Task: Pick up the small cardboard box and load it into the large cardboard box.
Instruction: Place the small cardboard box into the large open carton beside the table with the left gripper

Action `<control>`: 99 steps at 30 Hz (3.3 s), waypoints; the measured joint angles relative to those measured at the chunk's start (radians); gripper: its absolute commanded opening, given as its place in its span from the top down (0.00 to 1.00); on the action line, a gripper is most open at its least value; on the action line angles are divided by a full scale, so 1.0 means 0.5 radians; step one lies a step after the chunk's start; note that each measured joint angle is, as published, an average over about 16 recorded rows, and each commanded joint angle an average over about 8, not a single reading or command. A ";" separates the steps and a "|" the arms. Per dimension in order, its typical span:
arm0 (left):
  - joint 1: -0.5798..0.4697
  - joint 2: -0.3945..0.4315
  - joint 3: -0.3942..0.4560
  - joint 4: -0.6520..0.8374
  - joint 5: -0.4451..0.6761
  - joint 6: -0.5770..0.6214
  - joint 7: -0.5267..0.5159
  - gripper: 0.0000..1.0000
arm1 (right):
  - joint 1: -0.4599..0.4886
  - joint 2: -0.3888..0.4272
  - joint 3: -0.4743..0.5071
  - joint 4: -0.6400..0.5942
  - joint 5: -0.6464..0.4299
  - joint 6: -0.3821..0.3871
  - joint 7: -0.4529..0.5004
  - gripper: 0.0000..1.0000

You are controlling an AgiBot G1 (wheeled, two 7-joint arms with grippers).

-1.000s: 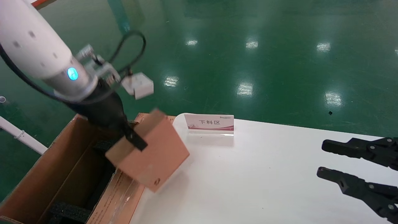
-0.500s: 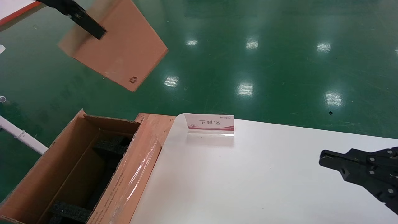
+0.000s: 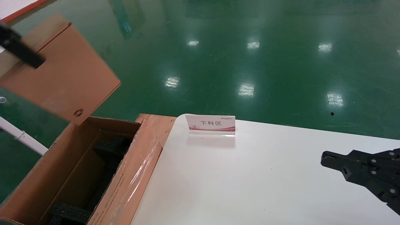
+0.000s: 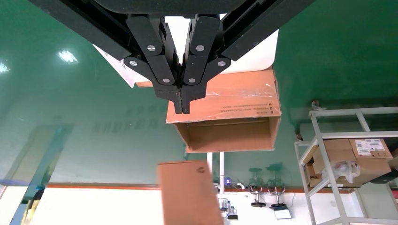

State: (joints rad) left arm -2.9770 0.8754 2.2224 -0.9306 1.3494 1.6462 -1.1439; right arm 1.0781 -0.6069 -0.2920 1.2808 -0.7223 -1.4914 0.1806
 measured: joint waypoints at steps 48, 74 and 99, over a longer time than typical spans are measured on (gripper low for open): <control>0.191 -0.638 0.412 -0.600 0.213 -0.234 -0.491 1.00 | 0.001 0.002 -0.005 0.000 0.003 0.002 -0.003 0.00; 0.326 -0.648 0.369 -0.558 0.261 -0.293 -0.592 1.00 | 0.002 0.002 -0.007 -0.002 0.005 0.002 -0.004 0.00; 0.620 -0.635 0.418 -0.443 0.312 -0.500 -0.684 1.00 | 0.003 0.003 -0.010 -0.002 0.006 0.003 -0.005 0.00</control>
State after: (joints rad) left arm -2.6673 0.5579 2.4312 -1.1522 1.5056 1.3964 -1.4861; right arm 1.0794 -0.6052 -0.2968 1.2796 -0.7191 -1.4898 0.1779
